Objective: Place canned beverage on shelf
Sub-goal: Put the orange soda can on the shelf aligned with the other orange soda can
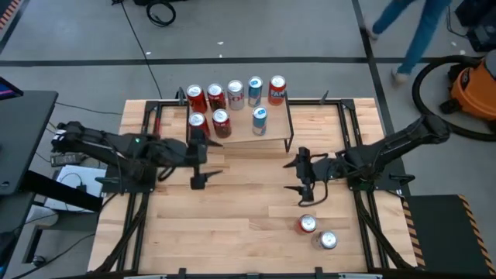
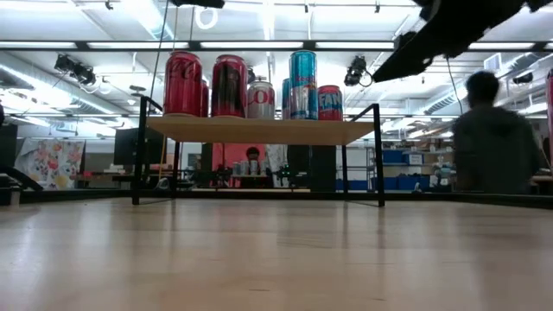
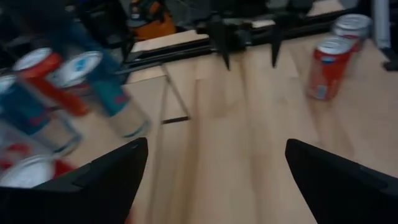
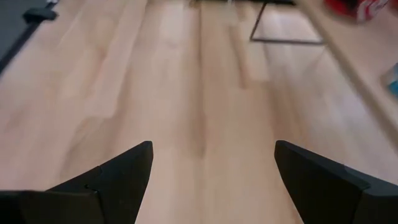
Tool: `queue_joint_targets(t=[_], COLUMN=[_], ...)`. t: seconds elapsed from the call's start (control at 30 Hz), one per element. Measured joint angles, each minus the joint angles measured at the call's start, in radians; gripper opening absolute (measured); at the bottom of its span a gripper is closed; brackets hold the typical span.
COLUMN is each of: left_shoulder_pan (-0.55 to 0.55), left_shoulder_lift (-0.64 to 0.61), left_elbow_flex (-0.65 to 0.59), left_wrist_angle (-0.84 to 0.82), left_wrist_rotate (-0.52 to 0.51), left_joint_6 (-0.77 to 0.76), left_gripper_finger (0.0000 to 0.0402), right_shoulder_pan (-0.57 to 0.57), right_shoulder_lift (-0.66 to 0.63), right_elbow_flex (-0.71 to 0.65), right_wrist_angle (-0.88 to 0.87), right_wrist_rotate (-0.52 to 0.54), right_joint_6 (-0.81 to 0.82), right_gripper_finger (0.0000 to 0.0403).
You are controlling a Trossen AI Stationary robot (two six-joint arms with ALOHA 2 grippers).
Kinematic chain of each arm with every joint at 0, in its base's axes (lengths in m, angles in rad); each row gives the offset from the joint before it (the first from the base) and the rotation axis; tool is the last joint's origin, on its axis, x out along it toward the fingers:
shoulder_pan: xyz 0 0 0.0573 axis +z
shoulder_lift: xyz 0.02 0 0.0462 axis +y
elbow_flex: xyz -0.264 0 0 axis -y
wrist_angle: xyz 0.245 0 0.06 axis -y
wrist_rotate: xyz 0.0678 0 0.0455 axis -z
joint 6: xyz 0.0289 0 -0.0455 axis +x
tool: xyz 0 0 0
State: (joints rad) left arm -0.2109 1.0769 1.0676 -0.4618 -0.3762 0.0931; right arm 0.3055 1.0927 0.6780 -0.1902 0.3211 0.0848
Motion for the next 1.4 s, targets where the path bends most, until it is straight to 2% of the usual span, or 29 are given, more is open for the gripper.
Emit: queue_joint_targets(t=[0.17,0.4,0.63,0.87,1.07,1.2,1.4], left_shoulder_pan=[-0.076,-0.152,-0.183,-0.179,-0.168,-0.167,-0.167], left_shoulder_lift=[0.068,0.135,0.190,0.229,0.261,0.262,0.262], left_elbow_flex=[0.000,0.000,0.000,0.000,0.000,0.000,0.000], left_wrist_angle=[0.065,0.148,0.193,0.219,0.218,0.221,0.220], left_wrist_rotate=[0.001,0.001,0.001,-0.005,-0.005,-0.006,-0.010], left_joint_6=[-0.004,-0.022,-0.053,-0.090,-0.109,-0.108,-0.075], left_gripper_finger=[0.0391,0.0391,0.0391,0.0391,0.0391,0.0391,0.0391], right_shoulder_pan=[0.101,0.256,0.378,0.410,0.413,0.428,0.472], right_shoulder_lift=[0.000,0.011,0.139,0.285,0.364,0.411,0.483], right_elbow_flex=[0.059,0.090,0.205,0.341,0.412,0.463,0.540], right_wrist_angle=[-0.134,-0.170,-0.317,-0.484,-0.552,-0.600,-0.708], right_wrist_rotate=[0.003,0.046,0.144,0.093,0.028,0.030,0.088], right_joint_6=[0.135,0.300,0.435,0.569,0.663,0.690,0.754], right_gripper_finger=[0.0348,0.0348,0.0348,0.0348,0.0352,0.0352,0.0352])
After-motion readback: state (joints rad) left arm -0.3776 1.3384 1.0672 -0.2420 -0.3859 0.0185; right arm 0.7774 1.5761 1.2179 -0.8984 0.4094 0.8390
